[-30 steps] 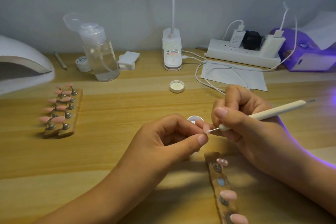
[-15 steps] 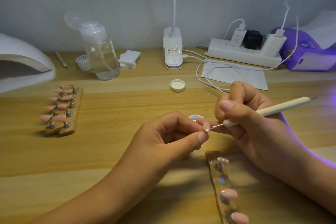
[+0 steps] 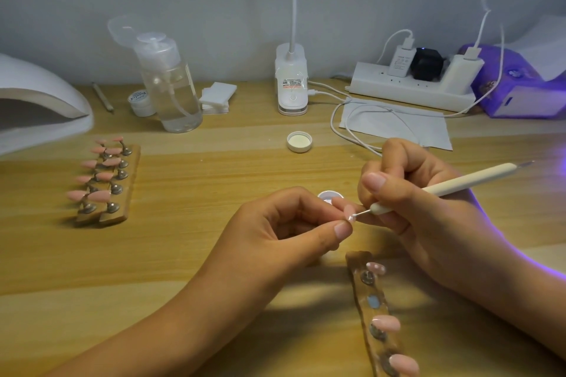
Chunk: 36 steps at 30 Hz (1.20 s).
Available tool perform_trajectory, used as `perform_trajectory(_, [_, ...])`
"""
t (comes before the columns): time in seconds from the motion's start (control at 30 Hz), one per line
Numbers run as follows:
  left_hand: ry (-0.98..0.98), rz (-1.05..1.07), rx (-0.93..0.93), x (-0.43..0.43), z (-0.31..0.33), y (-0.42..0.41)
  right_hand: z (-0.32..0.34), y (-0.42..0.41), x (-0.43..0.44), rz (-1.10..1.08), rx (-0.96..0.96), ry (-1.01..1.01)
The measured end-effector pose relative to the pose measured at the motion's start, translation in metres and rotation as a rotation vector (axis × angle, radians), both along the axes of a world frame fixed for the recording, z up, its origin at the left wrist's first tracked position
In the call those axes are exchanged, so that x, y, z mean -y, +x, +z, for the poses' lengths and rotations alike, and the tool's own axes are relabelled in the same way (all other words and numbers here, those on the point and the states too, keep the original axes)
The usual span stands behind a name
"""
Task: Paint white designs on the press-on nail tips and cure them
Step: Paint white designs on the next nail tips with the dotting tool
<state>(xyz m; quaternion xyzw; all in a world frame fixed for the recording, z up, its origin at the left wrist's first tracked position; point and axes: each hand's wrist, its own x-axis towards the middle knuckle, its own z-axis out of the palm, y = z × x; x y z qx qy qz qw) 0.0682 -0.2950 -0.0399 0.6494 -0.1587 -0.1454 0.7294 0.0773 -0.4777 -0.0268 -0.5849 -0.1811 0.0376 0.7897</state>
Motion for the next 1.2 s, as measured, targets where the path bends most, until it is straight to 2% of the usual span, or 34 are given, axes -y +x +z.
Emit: perform_trajectory(1.2, [0.019,0.008,0.017,0.0,-0.0007,0.0009,-0.0015,0.0012,0.0004,0.015,-0.002,0.011])
